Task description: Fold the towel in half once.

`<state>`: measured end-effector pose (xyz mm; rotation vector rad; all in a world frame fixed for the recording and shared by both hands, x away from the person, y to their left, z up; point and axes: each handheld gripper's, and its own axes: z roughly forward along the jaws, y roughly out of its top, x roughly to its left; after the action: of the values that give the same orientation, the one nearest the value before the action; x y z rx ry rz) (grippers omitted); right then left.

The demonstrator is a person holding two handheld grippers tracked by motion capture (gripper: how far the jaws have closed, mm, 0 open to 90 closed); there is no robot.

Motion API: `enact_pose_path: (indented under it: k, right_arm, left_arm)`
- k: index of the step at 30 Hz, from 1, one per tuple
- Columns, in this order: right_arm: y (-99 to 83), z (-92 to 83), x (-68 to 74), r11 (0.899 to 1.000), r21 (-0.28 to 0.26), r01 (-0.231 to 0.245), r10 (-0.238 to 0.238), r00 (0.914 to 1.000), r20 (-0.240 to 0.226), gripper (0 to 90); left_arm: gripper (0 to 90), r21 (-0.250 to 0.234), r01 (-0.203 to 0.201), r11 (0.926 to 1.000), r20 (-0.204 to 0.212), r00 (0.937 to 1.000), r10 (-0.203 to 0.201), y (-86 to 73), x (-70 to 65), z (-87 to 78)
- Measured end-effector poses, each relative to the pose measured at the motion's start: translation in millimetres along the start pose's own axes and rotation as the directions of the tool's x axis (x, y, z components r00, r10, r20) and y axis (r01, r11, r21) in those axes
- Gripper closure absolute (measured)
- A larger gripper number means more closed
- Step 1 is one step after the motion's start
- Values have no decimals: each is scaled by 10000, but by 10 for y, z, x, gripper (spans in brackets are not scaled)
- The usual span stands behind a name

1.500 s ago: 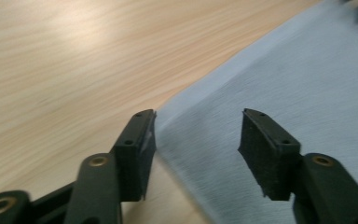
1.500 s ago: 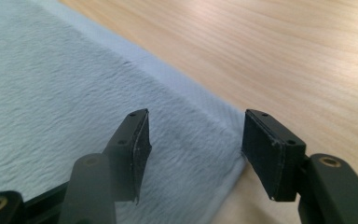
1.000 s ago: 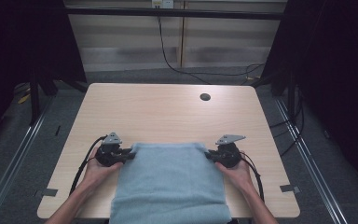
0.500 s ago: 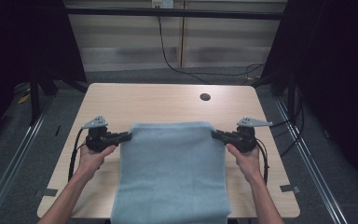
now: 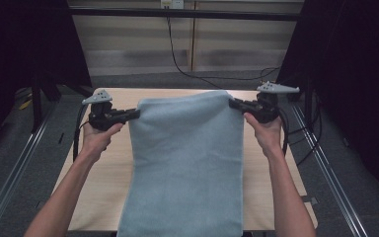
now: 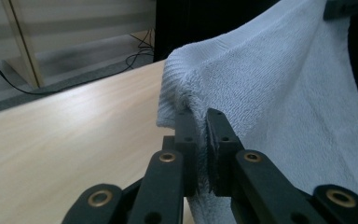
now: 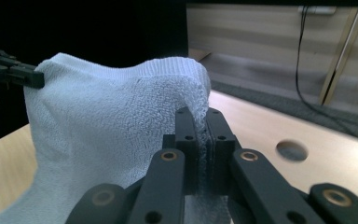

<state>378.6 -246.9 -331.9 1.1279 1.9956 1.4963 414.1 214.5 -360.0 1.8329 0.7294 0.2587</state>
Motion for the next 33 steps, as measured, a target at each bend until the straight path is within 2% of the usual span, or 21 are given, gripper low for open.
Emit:
enact_pose_path:
  k: [2, 4, 7, 9, 11, 12, 13, 14, 15, 16, 17, 18, 20, 21, 22, 26, 27, 28, 29, 31, 33]
  right_arm:
    - [270, -41, -16, 9993, -216, 314, -312, 9995, 101, 866]
    - [424, -65, 6, 9980, -273, 574, -568, 9981, 230, 866]
    - [519, -115, 51, 9961, -590, 660, -649, 9977, 201, 867]
    - [518, -165, 104, 9944, -806, 681, -683, 9977, 7, 867]
    - [432, -202, 166, 9945, -647, 820, -829, 9965, -119, 867]
    - [294, -236, 219, 9950, -474, 875, -883, 9960, -155, 868]
    - [294, -236, 219, 9950, -474, 875, -883, 9960, -155, 868]
    - [214, -255, 244, 9957, -405, 837, -849, 9960, -282, 868]
    - [45, -292, 292, 9967, -314, 753, -769, 9956, -530, 868]
    - [45, -292, 292, 9967, -314, 753, -769, 9956, -530, 868]
    - [-114, -332, 351, 9963, -15, 858, -858, 9944, -625, 868]
    - [-114, -332, 351, 9963, -15, 858, -858, 9944, -625, 868]
    - [-331, -422, 428, 9969, 106, 782, -770, 9933, -861, 868]
    - [-397, -454, 449, 9972, 129, 736, -722, 9931, -923, 868]
    - [-461, -478, 471, 9975, 194, 686, -663, 9927, -1003, 868]
    - [-646, -508, 548, 9954, 595, 755, -686, 9916, -1097, 868]
    - [-786, -511, 594, 9935, 842, 771, -679, 9919, -1073, 868]
    - [-859, -506, 611, 9924, 979, 741, -625, 9913, -1161, 868]
    - [-859, -506, 611, 9924, 979, 741, -625, 9913, -1161, 868]
    - [-1051, -497, 651, 9890, 1319, 668, -494, 9901, -1310, 868]
    - [-1100, -505, 663, 9873, 1438, 669, -480, 9902, -1312, 868]
  left_arm:
    - [848, -229, -101, 9997, -134, 9999, 98, 146, -22, -65]
    - [848, -533, -285, 9982, -283, 9992, 270, 294, -57, -141]
    - [849, -863, -519, 9949, -407, 9980, 486, 450, -117, -251]
    - [849, -863, -732, 9936, -391, 9968, 700, 449, -172, -310]
    - [849, -757, -847, 9935, -265, 9962, 829, 384, -220, -352]
    - [848, -702, -901, 9935, -204, 9958, 889, 337, -242, -372]
    - [848, -669, -891, 9938, -99, 9960, 886, 285, -261, -392]
    - [848, -668, -868, 9940, 43, 9962, 873, 229, -286, -413]
    - [848, -685, -821, 9943, 178, 9963, 835, 167, -317, -431]
    - [848, -611, -876, 9943, 232, 9957, 891, 108, -345, -448]
    - [848, -588, -876, 9944, 226, 9958, 890, 49, -370, -464]
    - [848, -616, -810, 9948, 266, 9962, 827, -17, -398, -473]
    - [848, -517, -778, 9956, 456, 9957, 802, -156, -445, -489]
    - [848, -306, -655, 9974, 577, 9961, 672, -294, -478, -490]
    - [848, -306, -655, 9974, 577, 9961, 672, -294, -478, -490]
    - [846, 74, -282, 9996, 762, 9967, 276, -534, -538, -471]
    - [846, 114, -202, 9997, 903, 9957, 191, -600, -561, -469]
    - [846, 372, -172, 9992, 1024, 9947, 133, -739, -612, -455]
    - [846, 372, -172, 9992, 1024, 9947, 133, -739, -612, -455]
    - [846, 708, -138, 9974, 1139, 9935, 57, -864, -643, -438]
    - [845, 1063, 32, 9943, 1234, 9922, -164, -971, -666, -435]
